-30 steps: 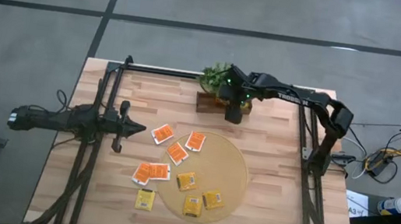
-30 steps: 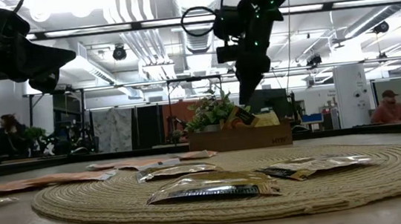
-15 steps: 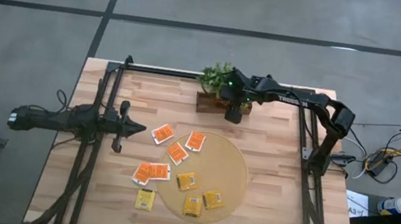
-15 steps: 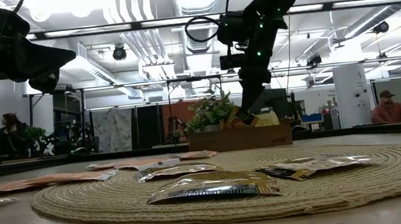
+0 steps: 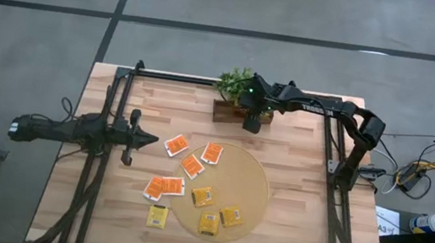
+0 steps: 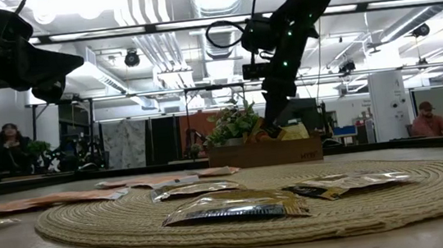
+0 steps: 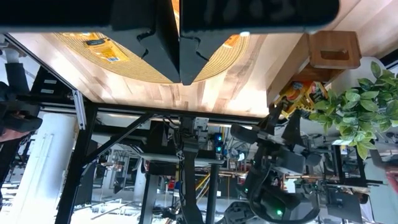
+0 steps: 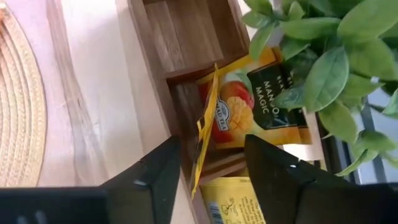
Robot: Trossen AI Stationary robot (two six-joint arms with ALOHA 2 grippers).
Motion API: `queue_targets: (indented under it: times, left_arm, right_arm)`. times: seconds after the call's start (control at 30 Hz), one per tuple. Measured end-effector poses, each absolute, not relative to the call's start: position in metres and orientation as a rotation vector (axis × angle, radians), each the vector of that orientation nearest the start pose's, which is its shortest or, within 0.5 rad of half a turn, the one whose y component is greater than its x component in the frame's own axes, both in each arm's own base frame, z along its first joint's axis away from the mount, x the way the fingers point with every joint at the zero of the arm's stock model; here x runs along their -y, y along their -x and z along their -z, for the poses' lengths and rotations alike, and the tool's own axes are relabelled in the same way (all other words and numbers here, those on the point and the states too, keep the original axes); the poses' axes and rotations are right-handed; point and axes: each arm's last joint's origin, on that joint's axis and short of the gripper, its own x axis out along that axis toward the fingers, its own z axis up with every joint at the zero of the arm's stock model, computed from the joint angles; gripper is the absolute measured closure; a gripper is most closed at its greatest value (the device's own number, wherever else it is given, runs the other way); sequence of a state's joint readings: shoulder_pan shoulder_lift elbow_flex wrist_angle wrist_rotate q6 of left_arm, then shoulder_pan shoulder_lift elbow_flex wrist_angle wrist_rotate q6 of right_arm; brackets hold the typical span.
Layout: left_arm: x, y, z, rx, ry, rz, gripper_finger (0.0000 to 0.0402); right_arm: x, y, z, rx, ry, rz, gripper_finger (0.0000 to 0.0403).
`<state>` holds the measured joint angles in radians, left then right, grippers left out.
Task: Pick & Place Tea
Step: Put the orange tea bag into the middle section of the wooden organizer
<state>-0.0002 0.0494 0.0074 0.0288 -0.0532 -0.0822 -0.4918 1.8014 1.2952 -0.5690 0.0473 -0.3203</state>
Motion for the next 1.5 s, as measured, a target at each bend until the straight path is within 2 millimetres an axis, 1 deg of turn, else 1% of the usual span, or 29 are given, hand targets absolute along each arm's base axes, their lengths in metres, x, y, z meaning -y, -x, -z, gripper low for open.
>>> queue_targets:
  times: [0.23, 0.43, 0.5, 0.67, 0.93, 1.07, 1.23, 1.5]
  left_arm:
    - [-0.002, -0.1, -0.165, -0.011, 0.082, -0.054, 0.0402]
    - [-0.001, -0.1, -0.165, -0.011, 0.082, -0.053, 0.0402]
    - [-0.001, -0.1, -0.165, -0.011, 0.082, -0.053, 0.0402]
    - [-0.001, -0.1, -0.165, -0.011, 0.082, -0.052, 0.0402]
    - [-0.001, -0.1, -0.165, -0.011, 0.082, -0.053, 0.0402]
    - [-0.001, -0.1, -0.165, -0.011, 0.082, -0.053, 0.0402]
    - [-0.001, -0.1, -0.165, -0.011, 0.082, -0.053, 0.0402]
    - [-0.001, -0.1, -0.165, -0.011, 0.082, -0.052, 0.0402]
  right_arm:
    - [0.175, -0.324, -0.207, -1.122, 0.027, 0.287, 0.0292]
    - [0.174, -0.323, -0.204, -1.133, 0.024, 0.283, 0.0371]
    - [0.174, -0.322, -0.203, -1.136, 0.032, 0.28, 0.0388]
    - [0.175, -0.324, -0.206, -1.135, 0.056, 0.27, 0.0394]
    - [0.177, -0.327, -0.226, -1.145, 0.12, 0.23, 0.0395]
    - [0.176, -0.325, -0.231, -1.198, 0.159, 0.186, 0.0395]
    - [0.176, -0.321, -0.236, -1.281, 0.26, 0.166, 0.0395]
    - [0.178, -0.325, -0.265, -1.271, 0.346, 0.126, 0.0395]
